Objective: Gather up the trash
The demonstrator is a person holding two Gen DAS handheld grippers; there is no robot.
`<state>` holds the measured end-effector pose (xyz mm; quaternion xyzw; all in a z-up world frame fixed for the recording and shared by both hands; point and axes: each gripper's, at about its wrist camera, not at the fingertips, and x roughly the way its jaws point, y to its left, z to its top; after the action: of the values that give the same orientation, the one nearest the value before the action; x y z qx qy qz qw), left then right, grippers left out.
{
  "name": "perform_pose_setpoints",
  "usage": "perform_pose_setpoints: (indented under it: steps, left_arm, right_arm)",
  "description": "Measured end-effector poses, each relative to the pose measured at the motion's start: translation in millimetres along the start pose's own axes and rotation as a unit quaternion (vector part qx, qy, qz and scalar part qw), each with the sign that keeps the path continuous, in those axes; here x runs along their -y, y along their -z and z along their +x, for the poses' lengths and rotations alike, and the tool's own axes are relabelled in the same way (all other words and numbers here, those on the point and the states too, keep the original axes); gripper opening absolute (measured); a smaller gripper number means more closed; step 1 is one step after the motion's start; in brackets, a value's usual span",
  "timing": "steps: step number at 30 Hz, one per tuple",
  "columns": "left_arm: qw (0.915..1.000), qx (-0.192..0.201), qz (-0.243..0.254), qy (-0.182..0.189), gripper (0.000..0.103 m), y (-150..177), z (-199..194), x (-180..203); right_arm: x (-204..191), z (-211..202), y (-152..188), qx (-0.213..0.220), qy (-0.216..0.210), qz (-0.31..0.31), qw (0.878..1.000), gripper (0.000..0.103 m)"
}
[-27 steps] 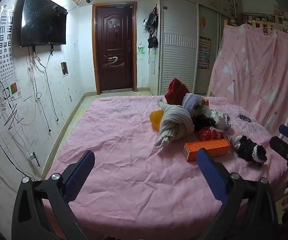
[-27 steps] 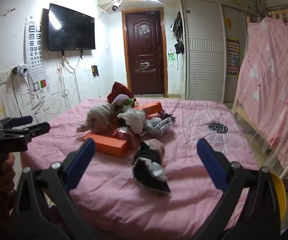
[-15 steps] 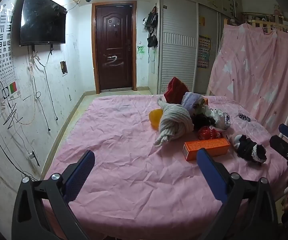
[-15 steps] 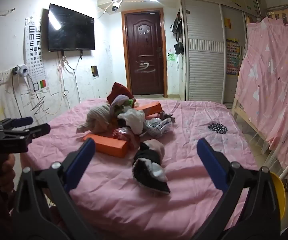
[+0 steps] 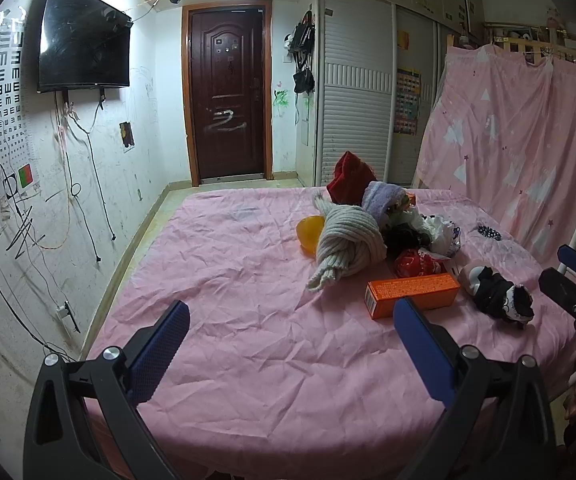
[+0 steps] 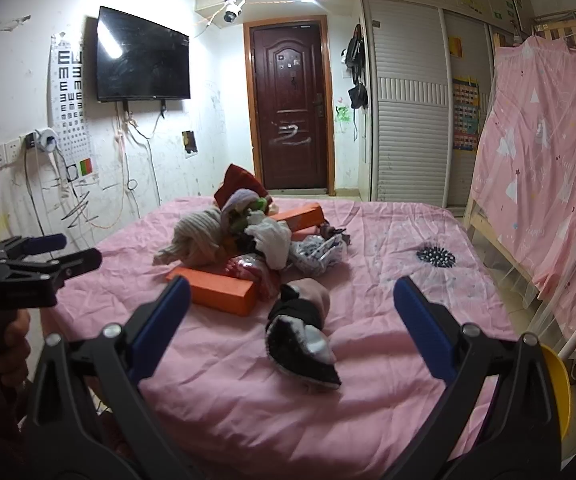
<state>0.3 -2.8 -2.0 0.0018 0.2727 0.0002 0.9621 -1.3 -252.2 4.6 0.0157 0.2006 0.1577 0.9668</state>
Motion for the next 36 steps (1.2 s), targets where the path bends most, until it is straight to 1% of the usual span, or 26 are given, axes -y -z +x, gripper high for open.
perform_pose_setpoints:
  steps: [16, 17, 36]
  left_arm:
    - [1.0, -0.001, 0.001, 0.001, 0.095, 0.0, 0.1, 0.9]
    - [1.0, -0.001, 0.001, 0.001, 0.095, 0.0, -0.2, 1.4]
    - [1.0, 0.0, 0.002, 0.002, 0.095, 1.2, -1.5, 3.3]
  right_arm:
    - [-1.2, -2.7, -1.9, -0.001, 0.002, 0.0, 1.0, 0.097]
    - [-0.1, 3.7, 1.4, -0.001, 0.002, 0.0, 1.0, 0.097]
    - [-0.4, 3.8, 1.8, -0.001, 0.002, -0.002, 1.0, 0.097]
